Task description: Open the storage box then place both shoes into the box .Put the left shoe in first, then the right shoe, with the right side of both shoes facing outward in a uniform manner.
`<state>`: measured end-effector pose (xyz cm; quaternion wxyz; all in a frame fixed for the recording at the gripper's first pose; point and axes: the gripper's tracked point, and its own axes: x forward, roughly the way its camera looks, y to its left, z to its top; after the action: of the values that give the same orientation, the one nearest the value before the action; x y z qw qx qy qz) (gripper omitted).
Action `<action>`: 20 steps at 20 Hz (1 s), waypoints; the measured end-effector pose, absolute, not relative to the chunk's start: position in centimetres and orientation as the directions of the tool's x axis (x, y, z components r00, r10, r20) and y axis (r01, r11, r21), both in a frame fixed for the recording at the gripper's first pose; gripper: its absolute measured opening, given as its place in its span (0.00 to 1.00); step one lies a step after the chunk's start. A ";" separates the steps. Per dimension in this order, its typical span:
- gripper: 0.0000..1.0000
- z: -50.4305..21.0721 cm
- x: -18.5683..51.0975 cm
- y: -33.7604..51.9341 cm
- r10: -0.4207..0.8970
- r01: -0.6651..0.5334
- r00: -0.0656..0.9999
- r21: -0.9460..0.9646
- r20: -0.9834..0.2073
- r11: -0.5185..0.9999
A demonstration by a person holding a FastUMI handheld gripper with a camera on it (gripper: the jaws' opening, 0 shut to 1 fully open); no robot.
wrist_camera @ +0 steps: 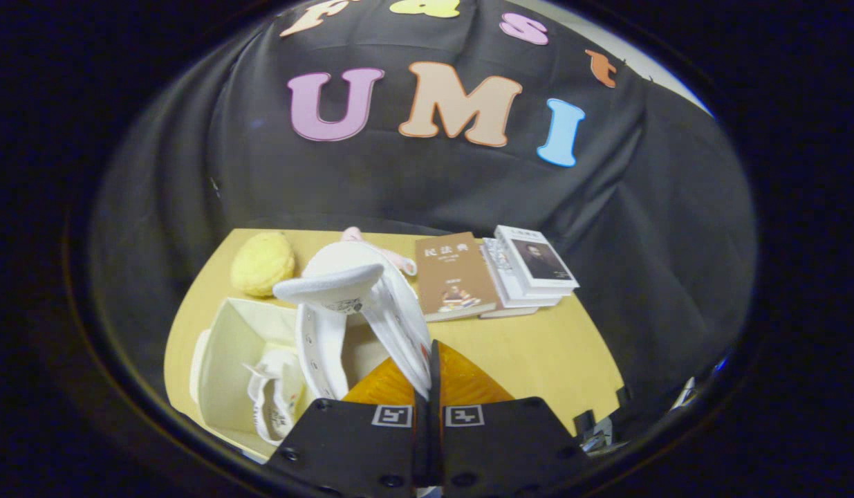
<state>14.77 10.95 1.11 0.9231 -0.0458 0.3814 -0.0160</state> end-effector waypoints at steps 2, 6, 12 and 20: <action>0.04 0.3 13.8 14.4 -0.021 -0.022 0.699 -0.052 -0.714 0.998; 0.04 -2.9 12.4 19.2 0.023 -0.019 0.680 0.014 -0.732 1.000; 0.04 -8.6 10.5 19.2 -0.038 0.036 0.593 -0.021 -0.804 0.999; 0.05 -12.4 10.0 19.7 -0.015 0.071 0.511 0.025 -0.860 0.997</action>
<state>10.03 19.73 -12.40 0.8686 0.0284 0.4940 -0.0249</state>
